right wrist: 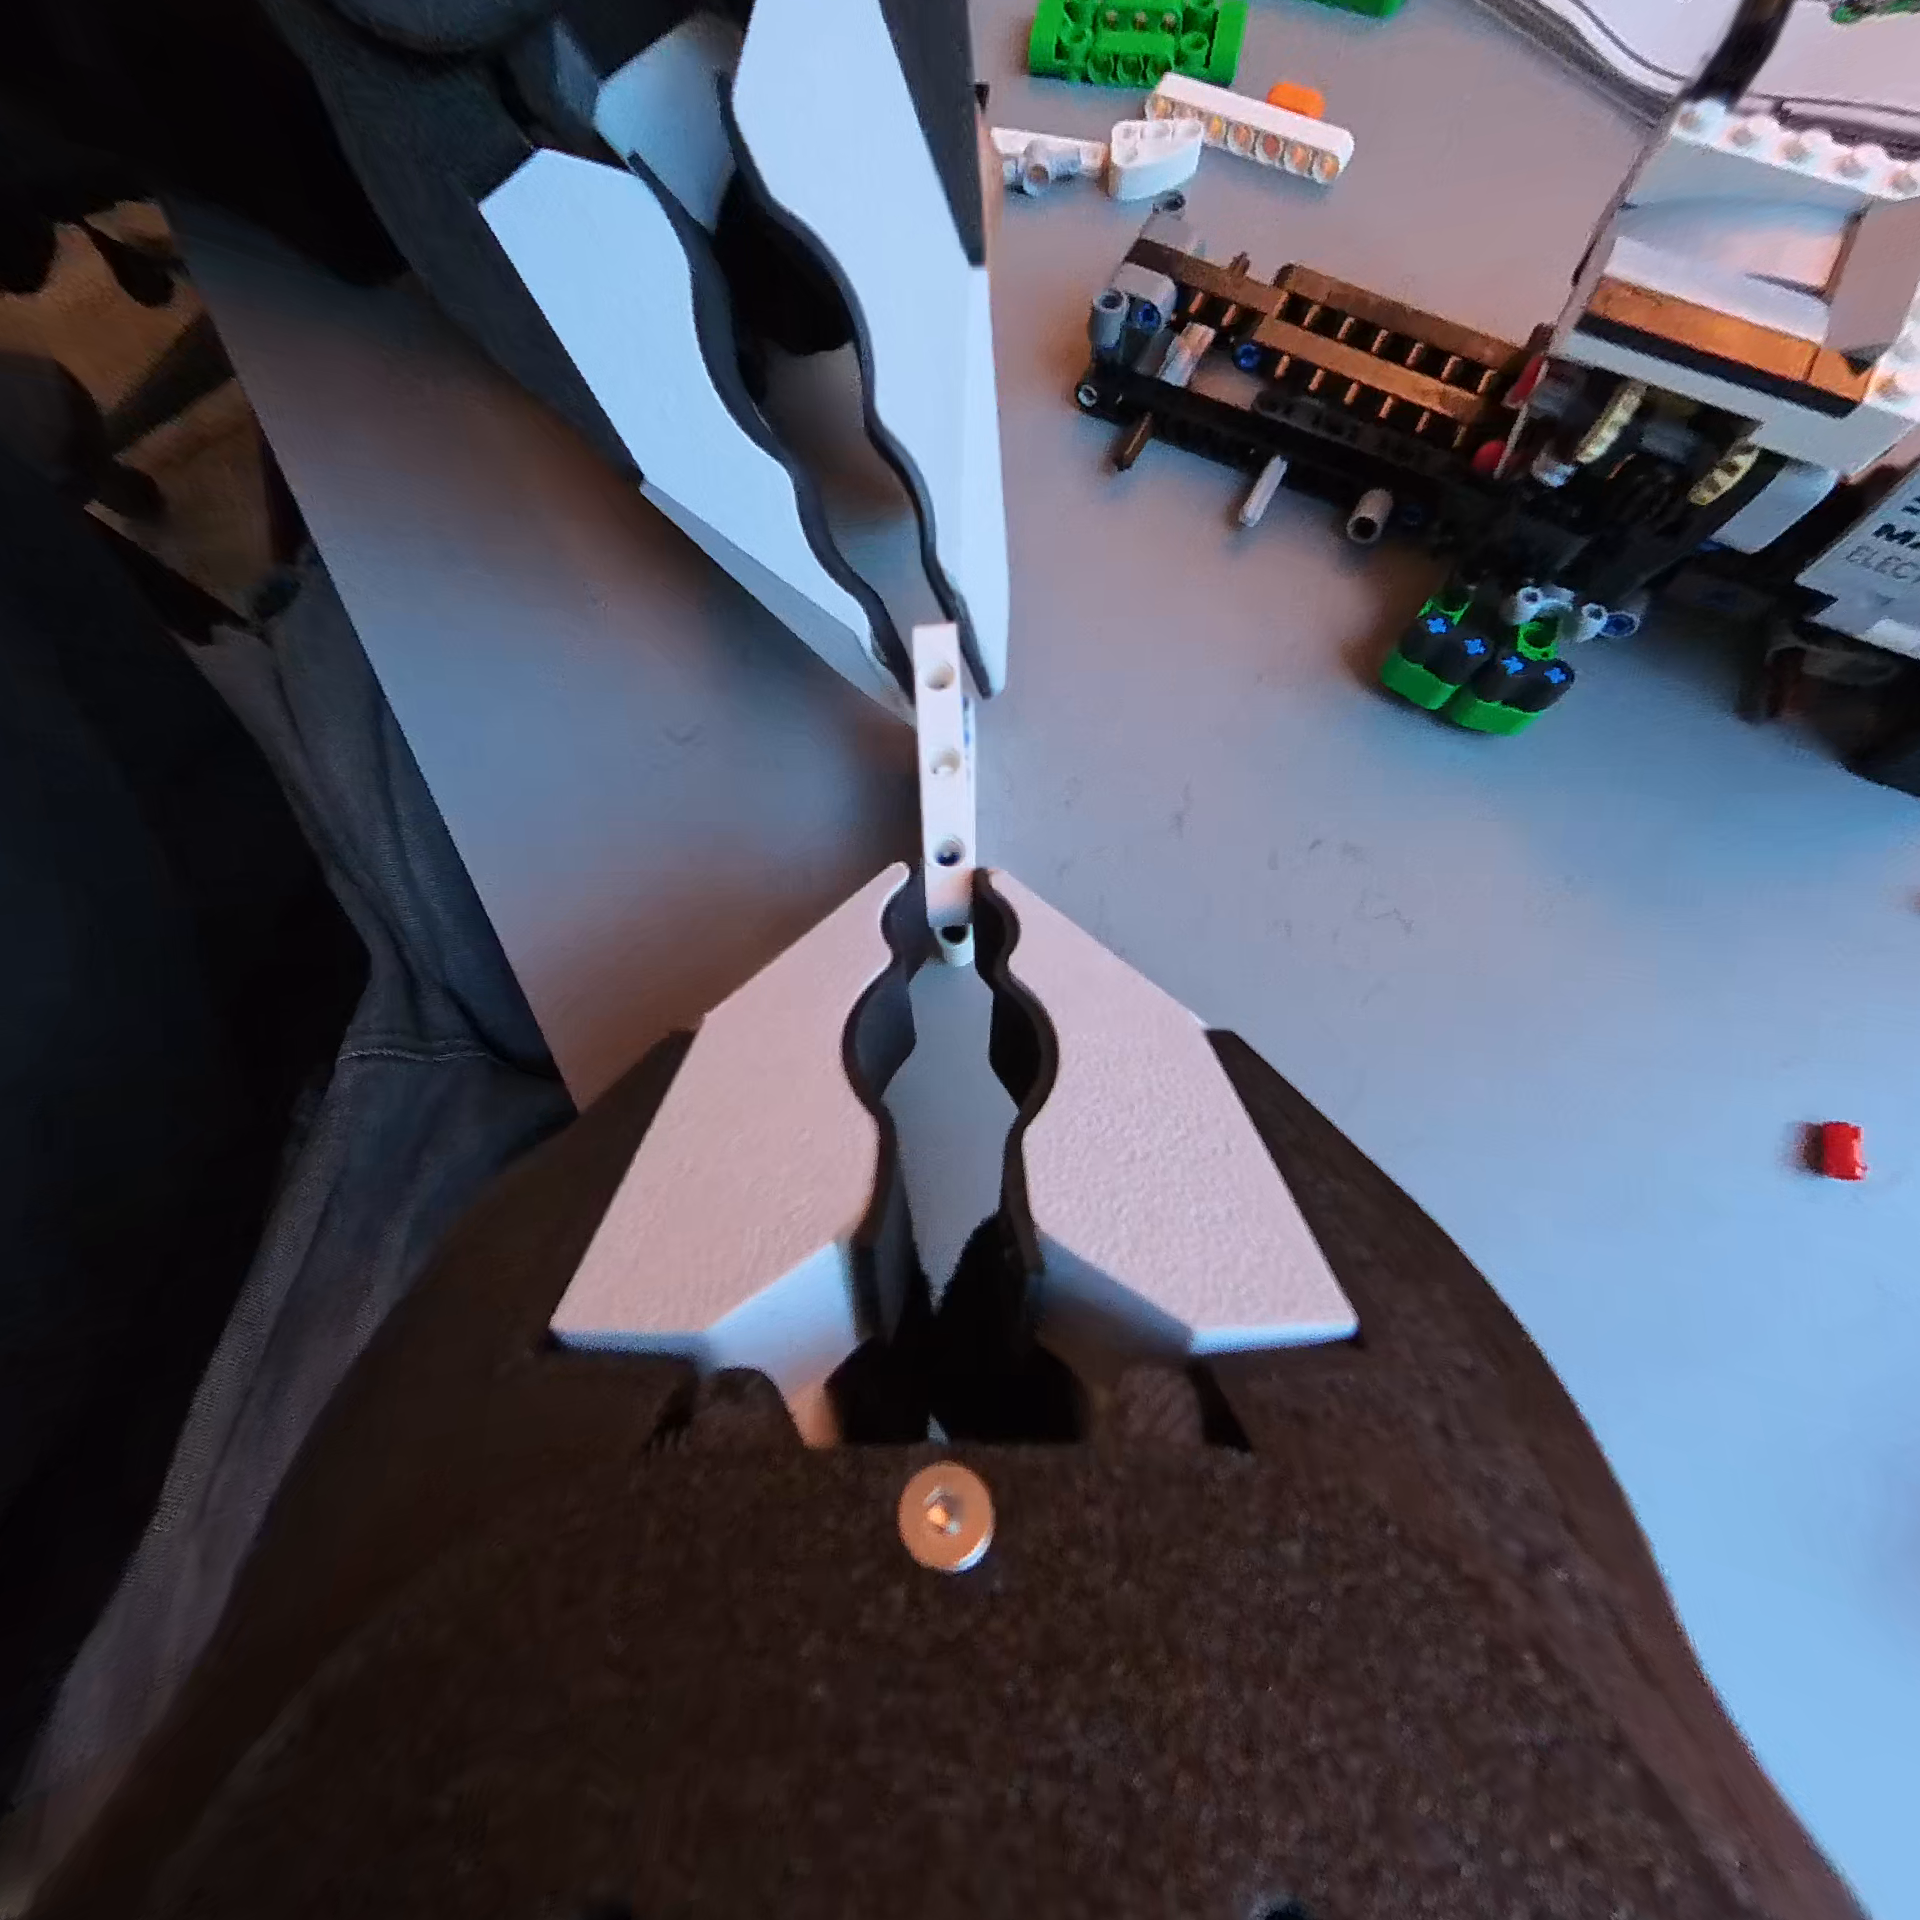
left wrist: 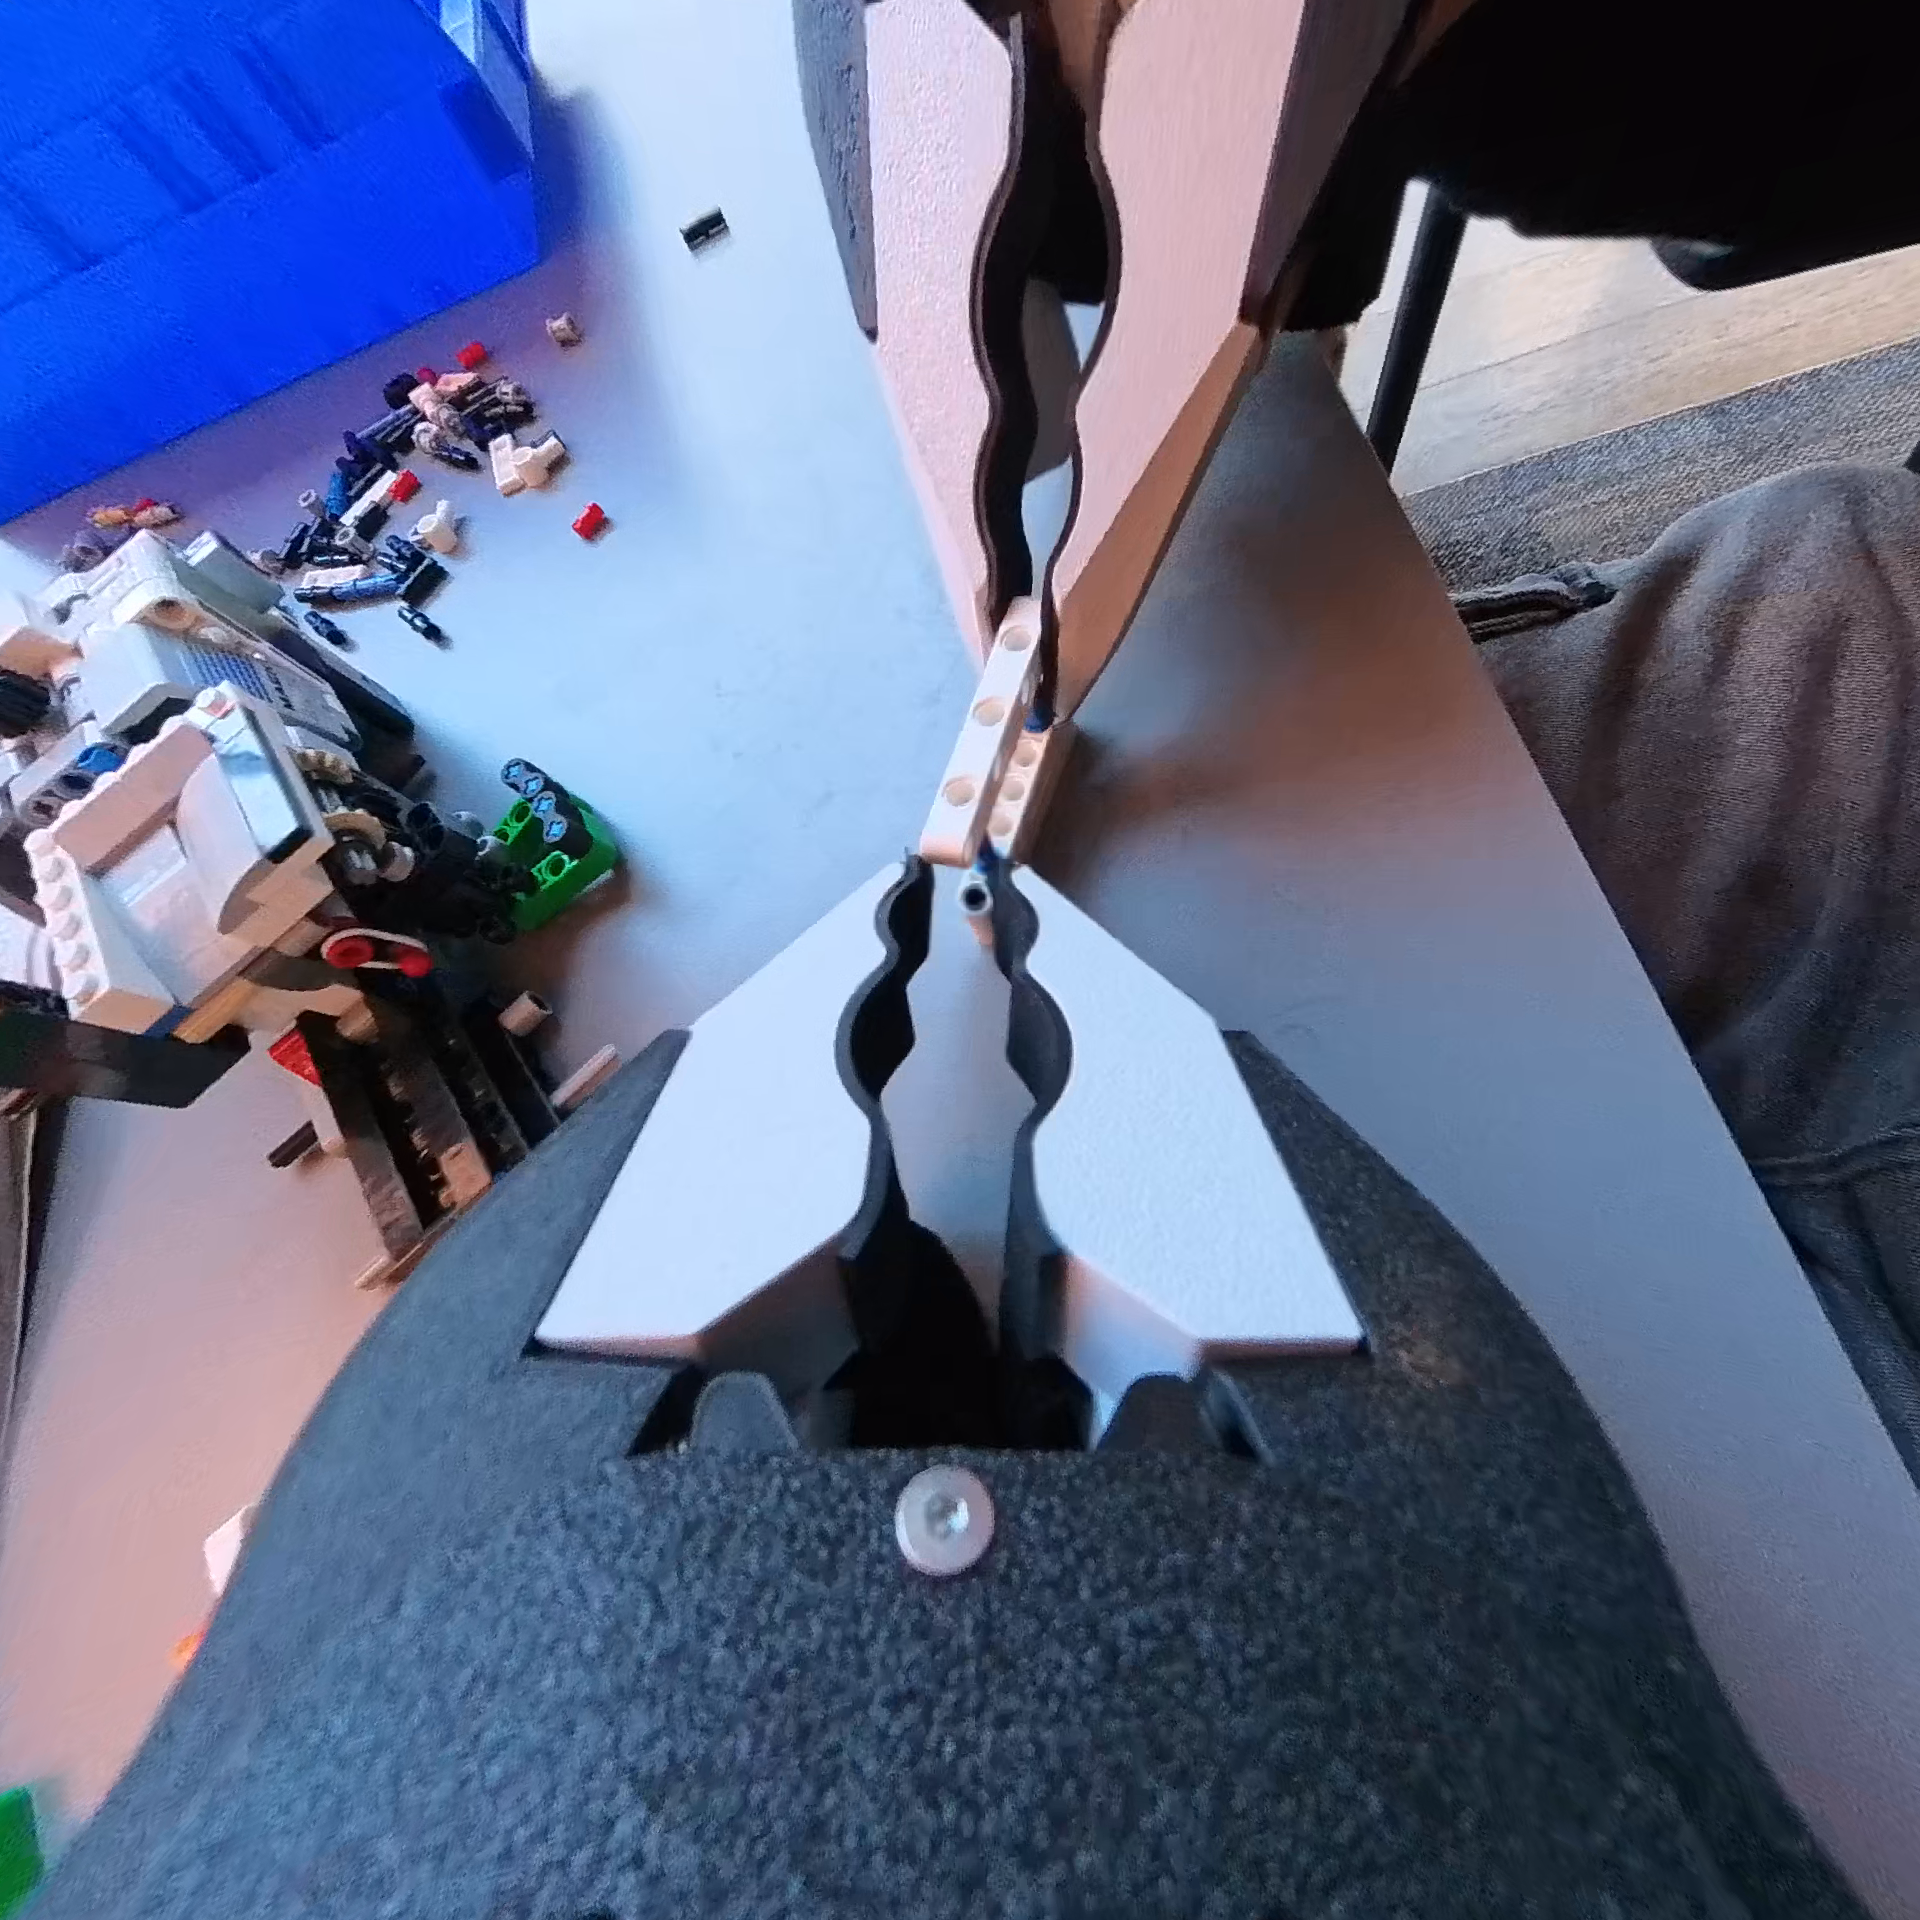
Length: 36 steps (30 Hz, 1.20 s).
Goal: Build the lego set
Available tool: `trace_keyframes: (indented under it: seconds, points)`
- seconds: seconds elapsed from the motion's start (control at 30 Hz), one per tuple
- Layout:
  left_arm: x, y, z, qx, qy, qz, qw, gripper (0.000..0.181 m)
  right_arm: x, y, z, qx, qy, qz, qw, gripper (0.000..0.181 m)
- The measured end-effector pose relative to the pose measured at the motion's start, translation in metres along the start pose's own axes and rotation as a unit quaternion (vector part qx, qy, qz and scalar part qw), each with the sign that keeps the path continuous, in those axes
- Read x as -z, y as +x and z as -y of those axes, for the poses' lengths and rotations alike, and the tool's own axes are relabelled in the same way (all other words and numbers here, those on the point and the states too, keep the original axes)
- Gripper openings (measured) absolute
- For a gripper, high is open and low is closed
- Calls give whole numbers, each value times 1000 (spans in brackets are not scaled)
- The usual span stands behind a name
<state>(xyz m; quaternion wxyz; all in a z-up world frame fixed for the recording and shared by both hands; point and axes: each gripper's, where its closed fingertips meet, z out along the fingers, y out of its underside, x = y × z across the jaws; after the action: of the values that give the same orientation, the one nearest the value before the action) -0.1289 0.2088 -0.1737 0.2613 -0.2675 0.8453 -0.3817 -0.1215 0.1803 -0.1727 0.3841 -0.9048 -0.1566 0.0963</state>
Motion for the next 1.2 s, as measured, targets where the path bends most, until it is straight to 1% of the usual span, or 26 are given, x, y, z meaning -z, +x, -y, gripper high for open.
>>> trace_keyframes:
  seconds: [0.03, 0.17, 0.27, 0.33, 0.43, 0.53, 0.57, 0.67, 0.83, 1.0, 1.2]
  points:
    - [2, 1, 1, 2, 4, -4, 1000, 14, 0, 1, 0, -2, -4, -3, 1000, 7]
    - [8, -1, 7, 28, 32, -21, 999, 22, 1, 0, -1, -7, -2, 2, 1000, 7]
    - [10, -1, 11, 39, 46, -31, 998, 25, 1, -2, -1, 13, -8, 0, 1000, 6]
    - [11, 1, 14, 36, 55, -34, 997, 22, 1, -2, -1, 15, -9, -1, 1000, 7]
    - [9, 5, 15, 24, 53, -35, 998, 13, 1, -3, -1, 19, -10, 0, 1000, 7]
    - [6, 7, 13, 14, 42, -32, 999, 13, 1, -4, -2, 33, -13, 0, 999, 7]
    - [6, 7, 13, 13, 41, -32, 999, 10, 1, -4, -2, 36, -14, 1, 999, 7]
    - [6, 6, 14, 15, 43, -31, 998, 9, 1, -4, -2, 37, -14, 0, 999, 7]
    - [6, 8, 12, 34, 37, -54, 997, 8, 1, -4, -2, 31, -18, 3, 999, 7]
    - [4, 8, 12, 27, 34, -46, 998, 8, 2, -3, -2, 24, -17, 3, 1000, 7]
    - [4, 10, 12, 41, 33, -62, 997, 7, 2, -2, -2, 19, -8, 8, 1000, 7]
